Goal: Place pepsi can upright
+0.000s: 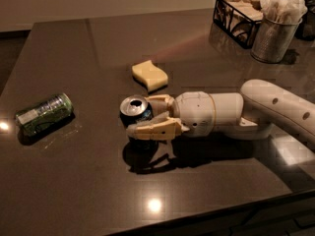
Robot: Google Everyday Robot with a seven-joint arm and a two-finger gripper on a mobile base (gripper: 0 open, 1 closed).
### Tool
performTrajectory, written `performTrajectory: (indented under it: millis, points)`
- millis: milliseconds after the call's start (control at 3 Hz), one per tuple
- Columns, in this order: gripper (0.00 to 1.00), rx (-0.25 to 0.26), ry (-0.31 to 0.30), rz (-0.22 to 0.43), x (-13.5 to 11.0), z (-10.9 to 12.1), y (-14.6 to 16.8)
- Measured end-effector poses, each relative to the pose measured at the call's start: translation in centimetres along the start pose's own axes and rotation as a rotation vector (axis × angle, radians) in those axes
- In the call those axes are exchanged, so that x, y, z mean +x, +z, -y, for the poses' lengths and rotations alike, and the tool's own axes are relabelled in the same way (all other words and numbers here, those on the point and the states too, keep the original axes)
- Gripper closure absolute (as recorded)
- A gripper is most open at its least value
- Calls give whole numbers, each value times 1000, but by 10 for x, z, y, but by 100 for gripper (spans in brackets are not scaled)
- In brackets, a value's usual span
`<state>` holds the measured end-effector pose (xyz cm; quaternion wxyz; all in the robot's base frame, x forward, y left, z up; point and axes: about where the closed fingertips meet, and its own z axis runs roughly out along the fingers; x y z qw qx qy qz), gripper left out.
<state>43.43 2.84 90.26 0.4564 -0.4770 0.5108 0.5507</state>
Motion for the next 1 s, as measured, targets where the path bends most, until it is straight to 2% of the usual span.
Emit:
performTrajectory:
  millis: [333, 667, 1000]
  points:
    - [5, -4, -2, -1, -1, -1, 2]
    - [0, -7, -3, -2, -2, -2, 4]
    - [0, -7, -4, -2, -2, -2, 4]
